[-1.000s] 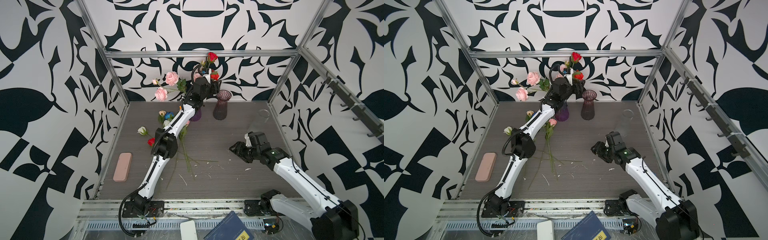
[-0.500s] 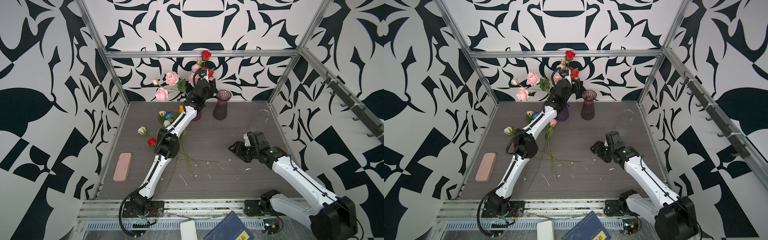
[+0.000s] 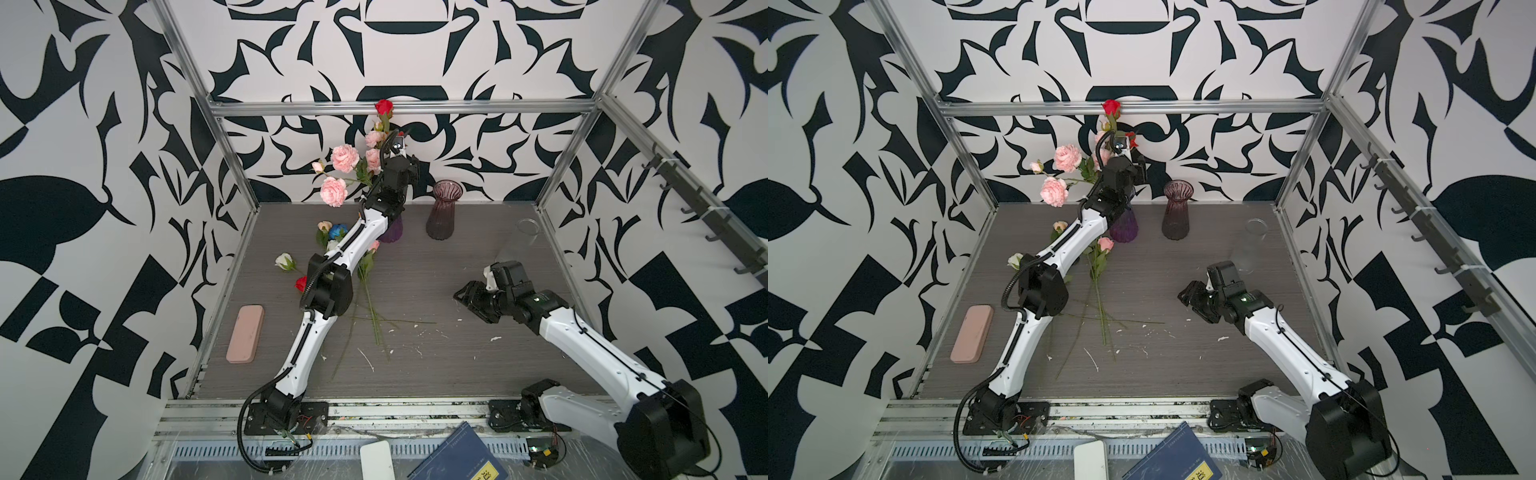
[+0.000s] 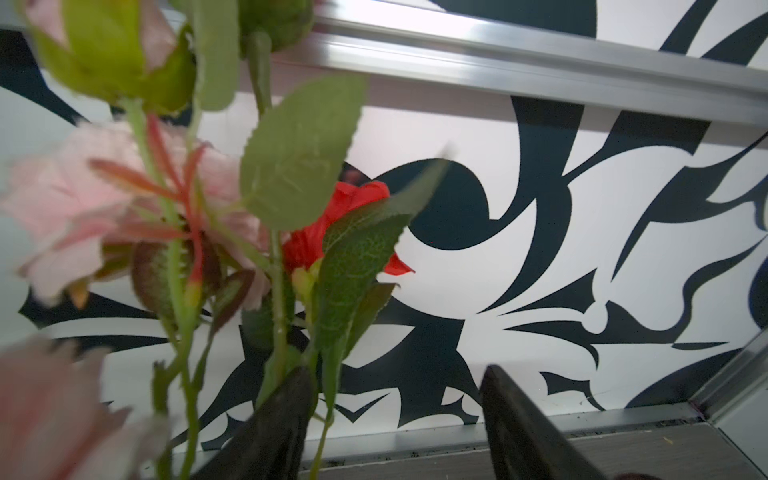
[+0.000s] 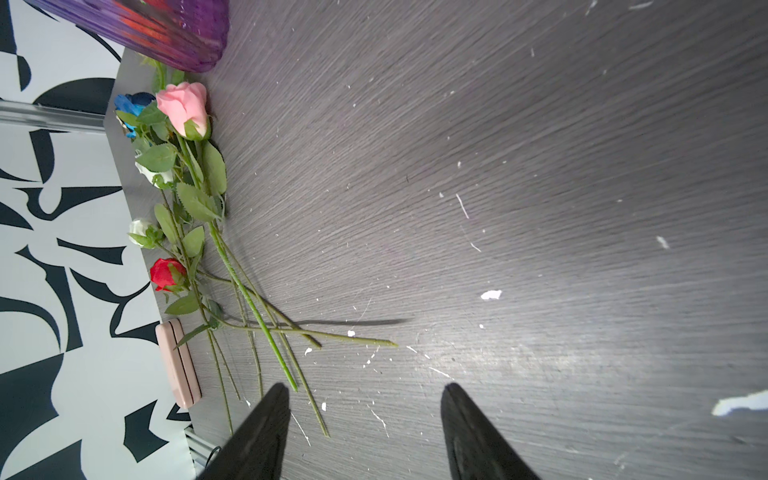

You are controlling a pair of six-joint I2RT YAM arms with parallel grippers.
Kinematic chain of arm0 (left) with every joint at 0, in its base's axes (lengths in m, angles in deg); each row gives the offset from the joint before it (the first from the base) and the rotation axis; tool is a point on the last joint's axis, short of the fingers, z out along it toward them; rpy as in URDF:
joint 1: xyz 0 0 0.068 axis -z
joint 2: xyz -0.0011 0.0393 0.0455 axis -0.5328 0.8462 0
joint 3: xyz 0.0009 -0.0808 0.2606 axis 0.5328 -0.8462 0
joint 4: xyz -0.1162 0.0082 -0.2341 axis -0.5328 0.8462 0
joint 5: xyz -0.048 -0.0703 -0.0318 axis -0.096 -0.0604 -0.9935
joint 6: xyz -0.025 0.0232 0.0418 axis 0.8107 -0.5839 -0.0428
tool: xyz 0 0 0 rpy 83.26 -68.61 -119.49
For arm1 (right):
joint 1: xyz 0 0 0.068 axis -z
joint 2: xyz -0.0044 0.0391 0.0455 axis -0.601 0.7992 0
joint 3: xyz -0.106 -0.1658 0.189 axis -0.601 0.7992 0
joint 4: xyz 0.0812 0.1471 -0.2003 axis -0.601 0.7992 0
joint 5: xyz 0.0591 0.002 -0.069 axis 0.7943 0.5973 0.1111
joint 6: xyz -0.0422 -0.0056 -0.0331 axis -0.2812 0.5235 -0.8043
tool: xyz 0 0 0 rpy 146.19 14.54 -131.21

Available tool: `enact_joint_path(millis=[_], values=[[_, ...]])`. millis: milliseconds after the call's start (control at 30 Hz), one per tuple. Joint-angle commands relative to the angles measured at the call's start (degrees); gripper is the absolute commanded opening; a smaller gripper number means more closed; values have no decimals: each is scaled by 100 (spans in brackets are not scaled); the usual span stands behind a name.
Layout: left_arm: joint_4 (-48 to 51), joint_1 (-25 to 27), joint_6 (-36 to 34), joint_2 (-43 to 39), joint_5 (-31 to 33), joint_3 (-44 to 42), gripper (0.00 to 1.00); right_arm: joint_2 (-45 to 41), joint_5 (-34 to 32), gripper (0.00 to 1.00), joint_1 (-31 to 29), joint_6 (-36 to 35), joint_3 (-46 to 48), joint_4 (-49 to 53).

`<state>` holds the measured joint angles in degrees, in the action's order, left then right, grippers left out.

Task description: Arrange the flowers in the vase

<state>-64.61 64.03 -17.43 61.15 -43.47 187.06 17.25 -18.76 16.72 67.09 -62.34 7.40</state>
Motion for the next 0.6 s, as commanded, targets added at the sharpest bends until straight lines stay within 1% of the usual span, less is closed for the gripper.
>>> enact_joint_path(millis=[0, 133, 267, 333, 433, 500, 567], values=[[-330, -29, 427, -555, -826, -166, 69, -64, 4, 62, 10, 112, 84, -290], [-730, 49, 776, -1040, -2164, -578, 71, -146, -34, 65, 10, 14, 2, -96], [-1149, 68, 1415, -1829, -3541, -1223, 73, -376, -116, 70, 10, -102, -95, 195], [-1442, 68, 1755, -2343, -4023, -1816, 71, -450, -117, 70, 10, -215, -227, 335], [-1920, 75, 2084, -3286, -4723, -3038, 66, -281, -139, 69, 15, -490, -652, 660], [-1996, 85, 2128, -3967, -5081, -3930, 65, 13, -126, 69, 40, -692, -1092, 854], [-1756, 111, 1985, -4737, -5315, -4879, 64, 493, -104, 68, 152, -950, -1813, 1104]])
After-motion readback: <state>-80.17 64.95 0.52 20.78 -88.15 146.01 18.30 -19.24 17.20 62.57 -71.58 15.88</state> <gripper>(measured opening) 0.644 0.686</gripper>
